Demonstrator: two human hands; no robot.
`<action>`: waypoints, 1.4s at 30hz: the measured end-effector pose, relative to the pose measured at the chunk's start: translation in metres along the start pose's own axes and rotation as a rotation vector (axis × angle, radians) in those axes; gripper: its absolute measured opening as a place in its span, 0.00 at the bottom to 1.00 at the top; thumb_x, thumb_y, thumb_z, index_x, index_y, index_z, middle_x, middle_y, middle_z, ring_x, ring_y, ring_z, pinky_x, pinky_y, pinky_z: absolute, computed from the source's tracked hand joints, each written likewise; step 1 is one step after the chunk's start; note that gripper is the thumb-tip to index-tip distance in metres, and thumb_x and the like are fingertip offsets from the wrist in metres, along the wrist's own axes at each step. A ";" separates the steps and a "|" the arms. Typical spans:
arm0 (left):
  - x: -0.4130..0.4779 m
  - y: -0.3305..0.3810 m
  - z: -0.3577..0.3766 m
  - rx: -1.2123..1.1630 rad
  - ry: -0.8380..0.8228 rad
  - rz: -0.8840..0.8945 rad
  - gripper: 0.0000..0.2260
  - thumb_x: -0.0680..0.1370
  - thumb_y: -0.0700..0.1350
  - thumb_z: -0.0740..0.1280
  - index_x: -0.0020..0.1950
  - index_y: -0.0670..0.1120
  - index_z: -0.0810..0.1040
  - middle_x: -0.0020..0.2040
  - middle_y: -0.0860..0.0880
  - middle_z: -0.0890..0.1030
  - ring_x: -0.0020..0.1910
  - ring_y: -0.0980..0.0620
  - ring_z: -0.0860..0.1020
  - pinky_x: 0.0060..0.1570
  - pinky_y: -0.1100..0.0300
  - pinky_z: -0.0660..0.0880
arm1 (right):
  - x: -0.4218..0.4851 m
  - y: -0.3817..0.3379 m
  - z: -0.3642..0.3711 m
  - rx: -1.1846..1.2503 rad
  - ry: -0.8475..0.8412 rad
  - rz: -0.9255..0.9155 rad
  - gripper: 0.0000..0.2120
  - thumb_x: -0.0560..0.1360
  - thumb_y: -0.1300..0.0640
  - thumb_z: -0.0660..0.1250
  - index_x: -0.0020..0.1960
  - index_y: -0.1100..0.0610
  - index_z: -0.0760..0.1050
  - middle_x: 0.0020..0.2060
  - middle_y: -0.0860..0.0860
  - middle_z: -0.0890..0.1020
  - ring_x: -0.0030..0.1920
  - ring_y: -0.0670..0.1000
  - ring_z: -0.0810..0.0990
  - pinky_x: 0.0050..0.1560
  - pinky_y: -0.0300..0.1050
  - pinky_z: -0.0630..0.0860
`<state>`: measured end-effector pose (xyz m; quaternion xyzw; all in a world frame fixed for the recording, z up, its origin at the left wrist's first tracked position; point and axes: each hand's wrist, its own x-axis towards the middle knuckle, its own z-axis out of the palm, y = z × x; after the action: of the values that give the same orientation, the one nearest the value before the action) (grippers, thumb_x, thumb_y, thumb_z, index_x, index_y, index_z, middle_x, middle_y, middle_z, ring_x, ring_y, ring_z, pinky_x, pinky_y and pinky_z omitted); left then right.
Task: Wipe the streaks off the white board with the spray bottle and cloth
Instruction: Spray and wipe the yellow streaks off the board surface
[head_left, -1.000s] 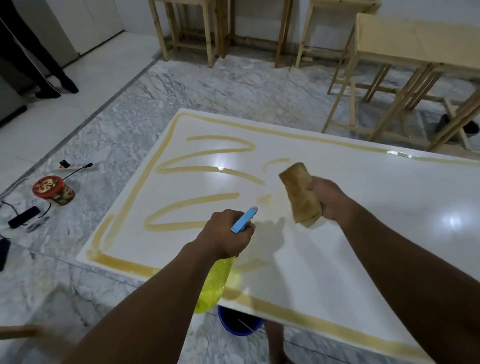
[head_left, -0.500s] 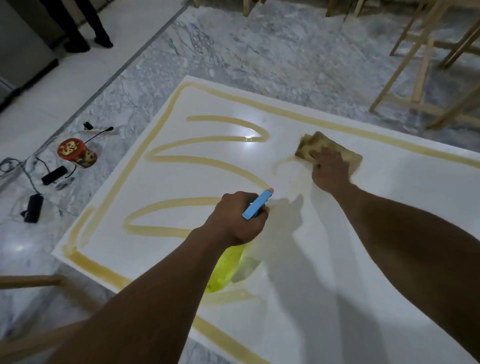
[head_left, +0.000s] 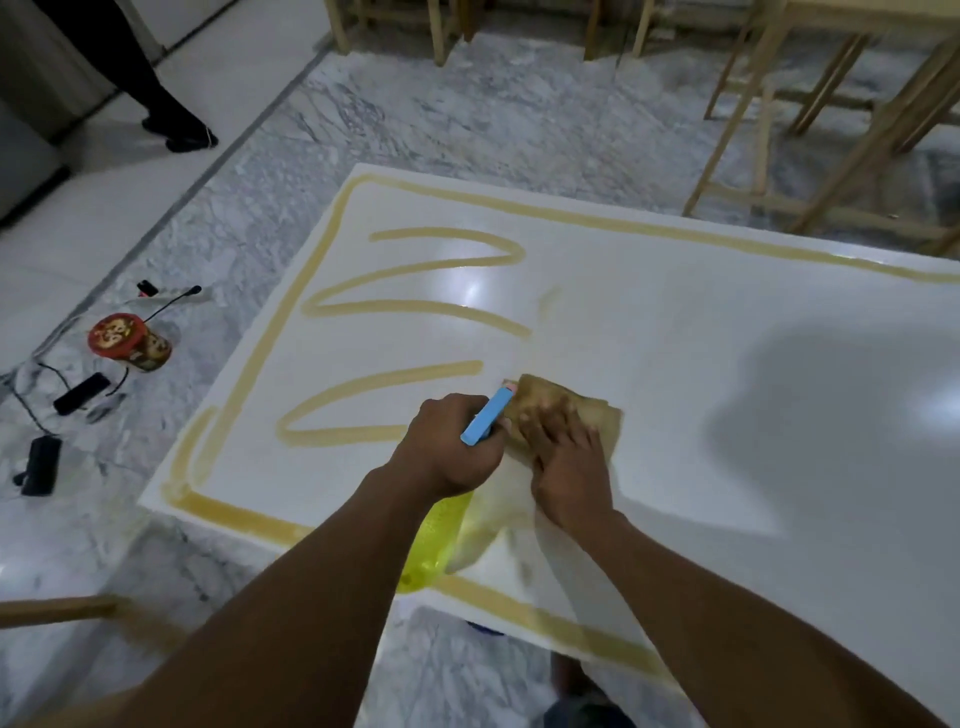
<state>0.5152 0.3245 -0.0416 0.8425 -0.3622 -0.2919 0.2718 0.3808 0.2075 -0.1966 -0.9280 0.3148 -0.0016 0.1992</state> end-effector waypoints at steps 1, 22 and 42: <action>-0.013 -0.004 -0.003 -0.012 -0.011 0.013 0.14 0.78 0.52 0.65 0.39 0.44 0.76 0.34 0.41 0.82 0.33 0.40 0.83 0.39 0.41 0.81 | -0.026 -0.018 0.008 0.009 0.004 -0.011 0.35 0.75 0.63 0.60 0.79 0.44 0.61 0.80 0.50 0.60 0.81 0.60 0.51 0.76 0.65 0.53; -0.053 0.014 -0.019 -0.070 -0.124 0.075 0.14 0.81 0.49 0.66 0.43 0.40 0.78 0.33 0.45 0.80 0.27 0.46 0.84 0.29 0.63 0.78 | -0.076 -0.027 -0.127 2.386 0.018 0.442 0.21 0.76 0.51 0.61 0.66 0.58 0.76 0.62 0.59 0.81 0.62 0.62 0.80 0.64 0.64 0.75; 0.093 0.059 0.051 0.019 -0.091 0.075 0.16 0.82 0.51 0.64 0.40 0.41 0.75 0.34 0.40 0.79 0.32 0.42 0.82 0.38 0.42 0.80 | 0.196 0.225 -0.100 -0.203 0.027 0.141 0.25 0.80 0.46 0.54 0.77 0.49 0.65 0.78 0.58 0.64 0.77 0.68 0.59 0.72 0.69 0.57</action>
<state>0.5067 0.2059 -0.0644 0.8167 -0.4084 -0.3161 0.2576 0.3935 -0.1067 -0.2122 -0.9189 0.3805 0.0316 0.0996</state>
